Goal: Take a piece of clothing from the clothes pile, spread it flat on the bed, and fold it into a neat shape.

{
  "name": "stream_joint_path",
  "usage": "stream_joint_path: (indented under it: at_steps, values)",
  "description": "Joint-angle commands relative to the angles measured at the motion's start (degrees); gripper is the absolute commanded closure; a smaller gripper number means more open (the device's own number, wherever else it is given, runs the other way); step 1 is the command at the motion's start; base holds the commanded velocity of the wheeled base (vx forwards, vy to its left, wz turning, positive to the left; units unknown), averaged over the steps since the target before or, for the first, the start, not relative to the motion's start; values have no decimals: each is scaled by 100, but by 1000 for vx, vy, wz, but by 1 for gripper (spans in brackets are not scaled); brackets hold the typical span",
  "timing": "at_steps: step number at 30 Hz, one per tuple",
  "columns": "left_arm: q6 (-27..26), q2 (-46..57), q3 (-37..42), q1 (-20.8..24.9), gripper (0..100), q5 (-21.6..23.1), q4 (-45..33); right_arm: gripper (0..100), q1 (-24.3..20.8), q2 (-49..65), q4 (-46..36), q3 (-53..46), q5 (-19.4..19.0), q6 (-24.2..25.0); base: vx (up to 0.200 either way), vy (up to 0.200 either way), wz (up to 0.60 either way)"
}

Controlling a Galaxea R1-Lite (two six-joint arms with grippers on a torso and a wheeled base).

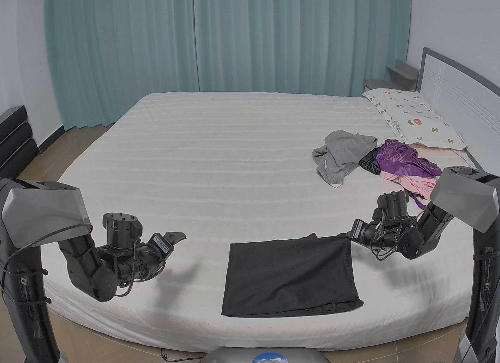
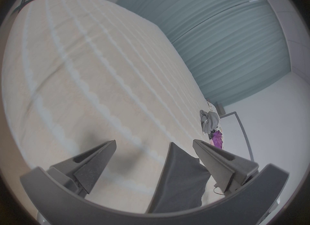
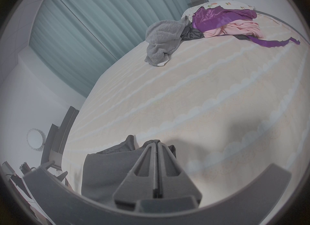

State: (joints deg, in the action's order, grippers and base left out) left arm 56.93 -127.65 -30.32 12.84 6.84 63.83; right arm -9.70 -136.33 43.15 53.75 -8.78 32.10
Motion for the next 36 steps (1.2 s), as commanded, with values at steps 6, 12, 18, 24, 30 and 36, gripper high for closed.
stream_joint_path:
  at_steps: [6, 12, 18, 24, 30, 36]
  values:
    - [-472, -709, -1758, 711, 0, -332, -1197, 100, 135, -61, -9, -22, -10, 7, 0, 0, 0]
    - [-499, -990, -2637, 1212, 0, -517, -1663, 100, 91, -96, -9, -40, 8, 7, 0, 0, 0]
    - [-499, -1403, -3736, 1529, 0, -701, -2472, 100, -23, -113, 26, -75, -1, 16, 0, 0, 0]
    - [-771, -1772, -4193, 1661, 0, -939, -2692, 100, -58, -113, 35, -75, 8, 16, 0, 0, 0]
    - [-894, -2045, -4597, 1687, 100, -1299, -2946, 100, -67, -113, 44, -84, 8, 16, 0, 0, 0]
    - [-868, -2159, -5001, 1687, 100, -1378, -3386, 100, -67, -96, 53, -119, 16, 16, 0, 0, 0]
